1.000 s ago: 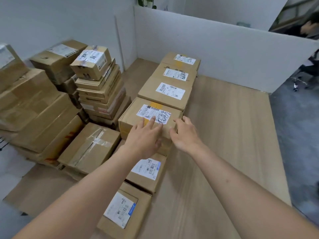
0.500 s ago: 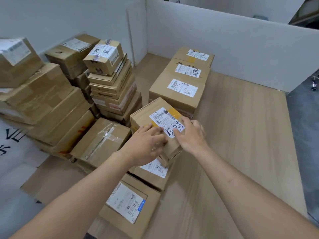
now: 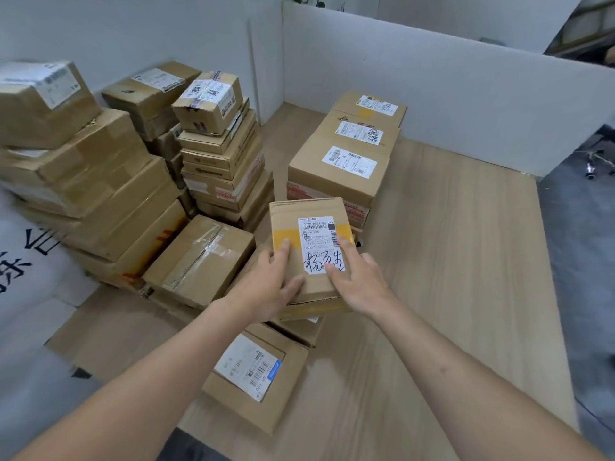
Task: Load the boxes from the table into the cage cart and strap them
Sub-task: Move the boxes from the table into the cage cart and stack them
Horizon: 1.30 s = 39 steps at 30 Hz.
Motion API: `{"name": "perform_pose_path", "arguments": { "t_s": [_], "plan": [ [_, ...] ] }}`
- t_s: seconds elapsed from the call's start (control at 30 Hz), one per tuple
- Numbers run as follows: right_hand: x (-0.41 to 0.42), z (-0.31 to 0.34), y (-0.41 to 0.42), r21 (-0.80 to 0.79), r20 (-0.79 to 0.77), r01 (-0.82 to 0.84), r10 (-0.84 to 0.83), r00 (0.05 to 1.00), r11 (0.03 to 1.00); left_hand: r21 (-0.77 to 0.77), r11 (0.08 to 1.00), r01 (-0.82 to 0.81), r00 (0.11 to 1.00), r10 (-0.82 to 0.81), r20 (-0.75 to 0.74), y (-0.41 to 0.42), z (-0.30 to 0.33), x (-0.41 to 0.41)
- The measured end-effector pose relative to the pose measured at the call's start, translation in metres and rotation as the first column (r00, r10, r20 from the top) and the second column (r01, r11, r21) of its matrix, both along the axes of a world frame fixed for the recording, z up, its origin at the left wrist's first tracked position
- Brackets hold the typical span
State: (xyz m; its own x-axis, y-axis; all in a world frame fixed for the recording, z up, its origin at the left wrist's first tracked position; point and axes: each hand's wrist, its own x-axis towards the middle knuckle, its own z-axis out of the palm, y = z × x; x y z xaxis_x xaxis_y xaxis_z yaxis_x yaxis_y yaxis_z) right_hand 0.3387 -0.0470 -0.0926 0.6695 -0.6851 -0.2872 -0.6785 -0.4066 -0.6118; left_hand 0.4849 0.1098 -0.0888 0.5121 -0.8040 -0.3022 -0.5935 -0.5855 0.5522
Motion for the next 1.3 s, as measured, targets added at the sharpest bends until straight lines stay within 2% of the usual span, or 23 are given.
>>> {"name": "perform_pose_path", "arguments": {
  "t_s": [0.13,0.3,0.57,0.93,1.13,1.3],
  "plan": [
    [-0.012,0.006,0.012,0.018,0.055,-0.024,0.022,0.998,1.0,-0.013,0.999,0.036,0.999,-0.036,-0.019,0.004,0.003,-0.006],
    [-0.028,0.017,0.021,0.016,0.111,-0.026,0.024,0.994,1.0,0.033,0.996,0.087,0.994,-0.089,0.066,0.016,0.021,-0.019],
    [-0.061,0.037,0.035,-0.056,0.179,-0.127,0.135,0.975,0.99,0.024,1.0,0.011,0.982,-0.015,0.189,0.044,0.044,-0.062],
    [-0.103,0.043,0.085,-0.126,0.309,-0.381,0.401,0.863,0.916,-0.065,0.959,-0.275,0.934,0.283,0.218,0.127,0.056,-0.153],
    [-0.111,0.041,0.136,-0.118,0.279,-0.562,0.571,0.772,0.818,-0.114,0.87,-0.481,0.85,0.494,0.185,0.197,0.055,-0.205],
    [-0.109,0.04,0.189,-0.161,0.319,-0.669,0.68,0.66,0.725,-0.133,0.778,-0.614,0.763,0.628,0.153,0.258,0.053,-0.233]
  ]
}}
